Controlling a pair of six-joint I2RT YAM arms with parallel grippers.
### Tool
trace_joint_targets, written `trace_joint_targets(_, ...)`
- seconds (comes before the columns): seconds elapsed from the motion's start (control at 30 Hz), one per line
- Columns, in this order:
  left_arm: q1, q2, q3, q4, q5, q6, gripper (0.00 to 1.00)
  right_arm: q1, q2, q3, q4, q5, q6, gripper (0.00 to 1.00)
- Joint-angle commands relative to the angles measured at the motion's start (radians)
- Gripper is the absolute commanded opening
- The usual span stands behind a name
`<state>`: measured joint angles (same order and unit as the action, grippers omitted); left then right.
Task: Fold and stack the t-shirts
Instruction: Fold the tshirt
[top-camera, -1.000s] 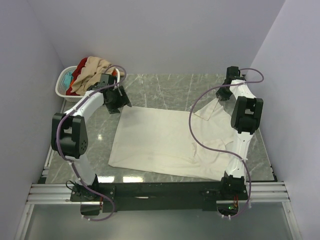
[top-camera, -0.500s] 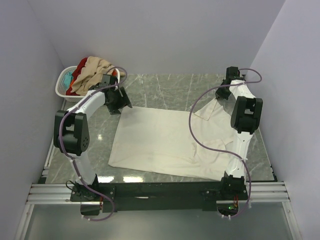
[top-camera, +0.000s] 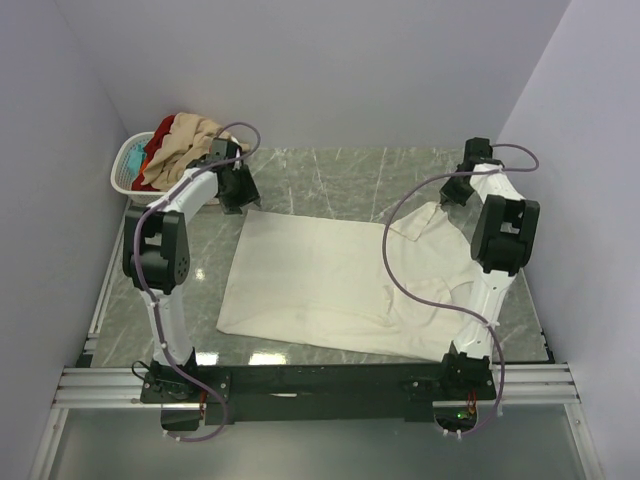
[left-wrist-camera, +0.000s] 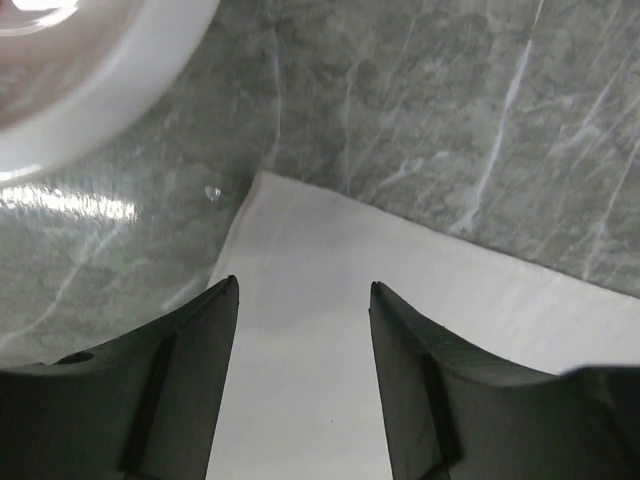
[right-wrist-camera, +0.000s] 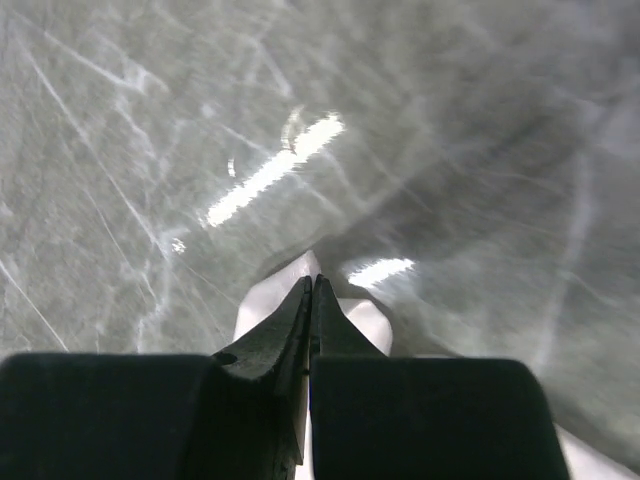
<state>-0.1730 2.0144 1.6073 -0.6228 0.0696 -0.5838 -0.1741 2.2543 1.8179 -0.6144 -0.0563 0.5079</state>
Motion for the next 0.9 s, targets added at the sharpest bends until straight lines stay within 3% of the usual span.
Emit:
trace_joint_targets(0.0,-0.017,0.039,0.077,-0.020,-0.066,0.058,0.60,-0.036,-0.113,-0.032,0.025,-0.005,0.008,0.00)
trace_joint_targets(0.27,-0.045,0.147,0.181,-0.040,-0.132,0.102,0.39,-0.041,-0.150,-0.077,0.022,-0.022,0.012,0.00)
trace_joint_targets(0.53,-0.051,0.182,0.198,-0.058,-0.212,0.096,0.32,-0.041,-0.153,-0.077,0.015,-0.028,0.012,0.00)
trace_joint_targets(0.87,-0.051,0.222,0.209,-0.049,-0.229,0.088,0.36,-0.041,-0.153,-0.083,0.001,-0.040,0.011,0.00)
